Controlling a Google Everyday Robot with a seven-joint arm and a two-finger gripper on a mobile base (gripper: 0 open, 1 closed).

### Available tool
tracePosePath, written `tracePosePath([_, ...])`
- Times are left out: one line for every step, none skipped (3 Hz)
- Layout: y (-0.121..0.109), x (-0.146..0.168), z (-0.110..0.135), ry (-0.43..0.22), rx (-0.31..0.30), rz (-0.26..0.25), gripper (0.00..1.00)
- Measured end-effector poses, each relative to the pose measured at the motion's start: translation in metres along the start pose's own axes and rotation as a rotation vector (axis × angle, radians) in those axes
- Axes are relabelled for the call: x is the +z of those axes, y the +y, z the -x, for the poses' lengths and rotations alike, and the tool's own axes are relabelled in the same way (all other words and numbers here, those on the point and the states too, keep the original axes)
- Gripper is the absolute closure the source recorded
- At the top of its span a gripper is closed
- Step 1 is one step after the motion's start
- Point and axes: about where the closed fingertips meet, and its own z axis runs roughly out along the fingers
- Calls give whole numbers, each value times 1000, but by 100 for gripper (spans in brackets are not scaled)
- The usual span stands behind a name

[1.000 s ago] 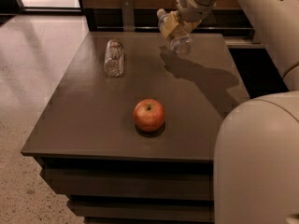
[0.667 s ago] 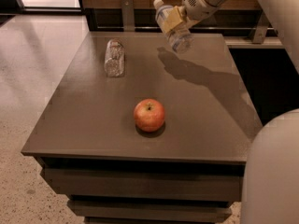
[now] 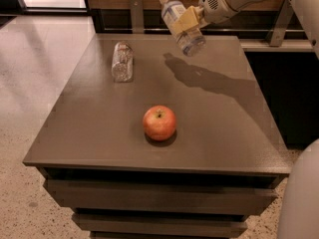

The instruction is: Place blue plastic bottle upright

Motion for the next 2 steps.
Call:
tracePosePath([0,1,0,0,2,-1,100])
tracePosePath([-2,-1,-2,-21,-67,12,100])
